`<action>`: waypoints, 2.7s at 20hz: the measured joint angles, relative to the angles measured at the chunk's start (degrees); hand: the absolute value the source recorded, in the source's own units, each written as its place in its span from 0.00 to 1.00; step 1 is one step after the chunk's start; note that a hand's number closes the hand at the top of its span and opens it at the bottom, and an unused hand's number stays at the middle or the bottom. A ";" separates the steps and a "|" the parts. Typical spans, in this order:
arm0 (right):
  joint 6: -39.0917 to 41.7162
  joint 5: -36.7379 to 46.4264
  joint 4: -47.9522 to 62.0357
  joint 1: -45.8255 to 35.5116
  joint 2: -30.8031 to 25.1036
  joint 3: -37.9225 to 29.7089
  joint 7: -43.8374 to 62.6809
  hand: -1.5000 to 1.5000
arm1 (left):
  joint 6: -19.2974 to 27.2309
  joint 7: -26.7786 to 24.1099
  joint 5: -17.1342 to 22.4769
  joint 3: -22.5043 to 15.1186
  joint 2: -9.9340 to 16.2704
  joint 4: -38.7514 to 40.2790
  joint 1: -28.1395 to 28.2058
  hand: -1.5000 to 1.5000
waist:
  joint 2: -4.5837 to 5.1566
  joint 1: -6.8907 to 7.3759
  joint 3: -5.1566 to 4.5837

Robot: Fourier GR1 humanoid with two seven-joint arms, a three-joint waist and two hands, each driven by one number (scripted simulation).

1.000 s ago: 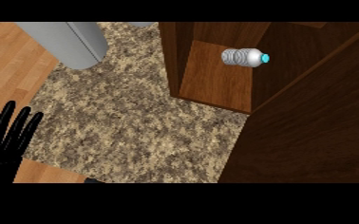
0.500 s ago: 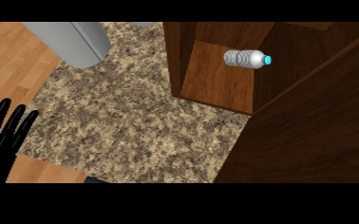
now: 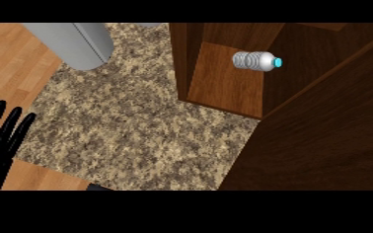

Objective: Pick up the bottled water, place it into the cabinet and close the cabinet

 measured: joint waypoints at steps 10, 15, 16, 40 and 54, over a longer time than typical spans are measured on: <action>0.43 -3.30 1.49 0.32 1.30 -0.26 -0.27 1.00 | -1.39 0.07 0.64 1.02 0.73 0.17 -1.24 0.00 | 2.06 2.33 0.14; -0.50 -5.57 2.67 -0.21 3.04 -0.47 0.78 1.00 | -1.92 0.27 0.90 1.25 1.00 0.36 -1.84 0.00 | 2.58 2.59 0.31; -0.66 -5.93 2.93 -0.64 3.43 -0.58 1.15 1.00 | -2.03 0.25 0.88 1.34 1.05 0.54 -1.96 0.00 | 2.61 2.57 0.32; -9.45 -8.30 30.29 -36.78 20.08 -7.84 23.62 1.00 | -3.62 0.75 2.03 2.00 0.77 3.83 -2.39 0.00 | 0.90 1.05 0.94; -32.61 -4.45 58.08 -63.81 27.26 -17.11 25.88 1.00 | -4.96 -0.09 2.52 3.40 0.17 6.49 -1.60 0.00 | 0.00 -1.88 1.71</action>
